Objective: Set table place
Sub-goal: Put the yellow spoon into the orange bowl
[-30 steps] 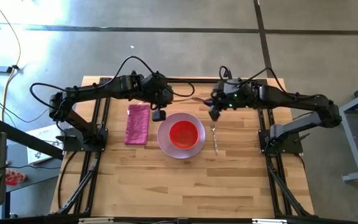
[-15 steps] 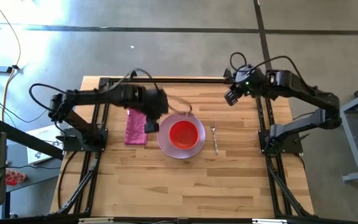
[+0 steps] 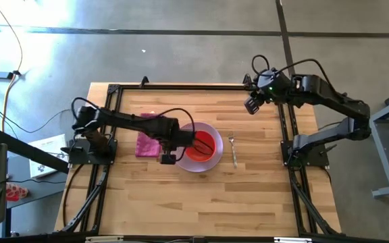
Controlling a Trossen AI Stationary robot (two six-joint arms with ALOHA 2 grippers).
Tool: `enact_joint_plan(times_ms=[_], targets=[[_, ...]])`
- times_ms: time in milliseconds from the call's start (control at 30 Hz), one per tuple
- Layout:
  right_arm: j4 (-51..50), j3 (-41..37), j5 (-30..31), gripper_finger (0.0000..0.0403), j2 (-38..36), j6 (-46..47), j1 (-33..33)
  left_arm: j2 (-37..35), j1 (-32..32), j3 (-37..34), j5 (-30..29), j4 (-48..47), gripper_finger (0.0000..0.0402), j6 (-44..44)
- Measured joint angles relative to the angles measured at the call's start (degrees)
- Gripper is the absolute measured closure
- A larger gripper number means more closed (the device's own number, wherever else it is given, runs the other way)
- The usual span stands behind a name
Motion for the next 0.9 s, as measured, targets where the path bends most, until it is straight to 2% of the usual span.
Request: enact_joint_plan(times_ms=[133,567,900], targets=[[-0.30,0.00,-0.33,0.0270,0.02,-0.51,0.00,0.24,1.60,0.00,-1.49,-2.44,0.0383,0.95],[-0.32,0.00,-0.35,0.0269,0.02,-1.33,0.00,0.33,2.92,0.07,-0.73,3.29,0.0383,5.95],[-0.15,0.00,-0.39,0.0269,0.02,-0.07,0.00,3.79,2.96,0.13,0.15,5.66,0.0383,8.25]])
